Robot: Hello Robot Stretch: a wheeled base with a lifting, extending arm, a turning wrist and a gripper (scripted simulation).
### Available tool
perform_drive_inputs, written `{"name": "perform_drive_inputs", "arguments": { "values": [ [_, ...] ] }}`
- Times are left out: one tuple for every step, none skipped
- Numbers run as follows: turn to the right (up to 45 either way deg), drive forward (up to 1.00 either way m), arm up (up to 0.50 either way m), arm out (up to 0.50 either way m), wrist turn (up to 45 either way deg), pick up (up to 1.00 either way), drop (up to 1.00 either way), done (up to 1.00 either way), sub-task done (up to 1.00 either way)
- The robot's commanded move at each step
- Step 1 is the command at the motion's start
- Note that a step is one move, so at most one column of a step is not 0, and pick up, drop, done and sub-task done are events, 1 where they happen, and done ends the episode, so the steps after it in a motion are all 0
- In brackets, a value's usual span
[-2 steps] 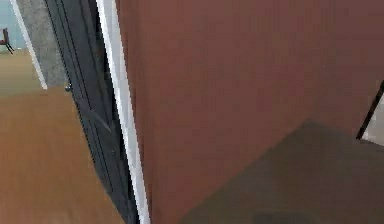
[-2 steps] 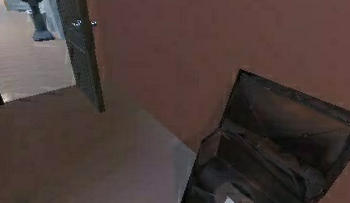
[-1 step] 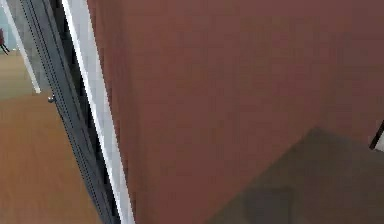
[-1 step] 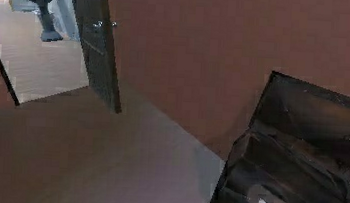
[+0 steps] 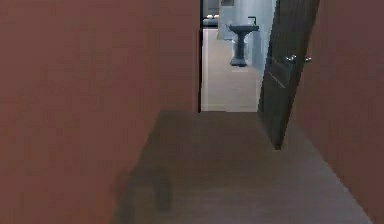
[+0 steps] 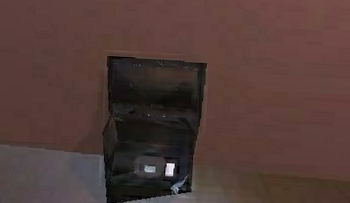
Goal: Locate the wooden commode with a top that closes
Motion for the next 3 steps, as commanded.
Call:
{"name": "perform_drive_inputs", "arguments": {
  "values": [
    [45.0,0.0,0.0,0.0,0.0,0.0,0.0,0.0,0.0],
    [39.0,0.0,0.0,0.0,0.0,0.0,0.0,0.0,0.0],
    [0.0,0.0,0.0,0.0,0.0,0.0,0.0,1.0,0.0]
  ]
}}
